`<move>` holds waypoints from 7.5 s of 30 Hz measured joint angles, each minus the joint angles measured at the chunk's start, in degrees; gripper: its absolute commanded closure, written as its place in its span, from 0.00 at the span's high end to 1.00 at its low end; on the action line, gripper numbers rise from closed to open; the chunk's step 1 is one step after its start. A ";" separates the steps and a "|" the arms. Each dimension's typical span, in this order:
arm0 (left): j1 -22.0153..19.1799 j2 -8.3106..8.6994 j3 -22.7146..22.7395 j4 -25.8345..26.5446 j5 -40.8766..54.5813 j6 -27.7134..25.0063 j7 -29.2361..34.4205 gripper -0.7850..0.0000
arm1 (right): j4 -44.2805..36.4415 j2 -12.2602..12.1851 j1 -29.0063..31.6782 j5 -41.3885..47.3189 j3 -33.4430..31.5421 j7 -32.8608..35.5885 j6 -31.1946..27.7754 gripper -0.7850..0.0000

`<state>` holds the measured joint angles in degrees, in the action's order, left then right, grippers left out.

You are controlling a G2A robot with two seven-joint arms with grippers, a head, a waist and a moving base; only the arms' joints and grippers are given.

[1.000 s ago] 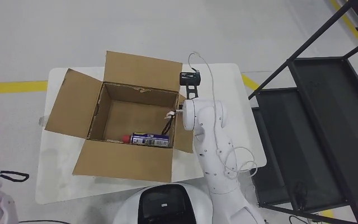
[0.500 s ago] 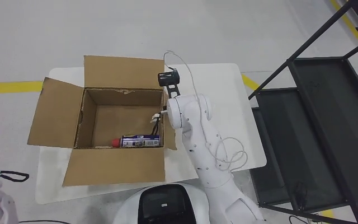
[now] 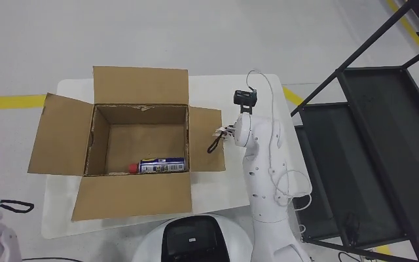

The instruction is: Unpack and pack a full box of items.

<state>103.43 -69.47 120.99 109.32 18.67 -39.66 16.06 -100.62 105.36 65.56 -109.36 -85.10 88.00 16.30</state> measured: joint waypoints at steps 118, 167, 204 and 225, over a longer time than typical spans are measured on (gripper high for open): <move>0.00 0.00 0.00 0.00 0.00 0.00 0.00 1.00 | -21.79 -3.33 8.27 5.54 16.83 -16.45 -2.29 1.00; 0.00 0.00 0.00 0.00 0.00 0.00 0.00 1.00 | -0.86 -7.23 1.59 42.38 27.34 -28.41 -22.95 1.00; 0.00 0.00 0.00 0.00 0.00 0.00 0.00 1.00 | 5.77 -4.85 -2.01 19.37 38.04 -25.69 -9.52 1.00; 0.00 0.00 0.00 0.00 0.00 0.00 0.00 1.00 | 28.95 -0.99 -17.68 40.58 35.45 -13.90 -2.50 1.00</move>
<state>103.43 -69.47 120.99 109.32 18.67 -39.66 16.06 -71.67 104.37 47.88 -68.78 -49.64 74.10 13.81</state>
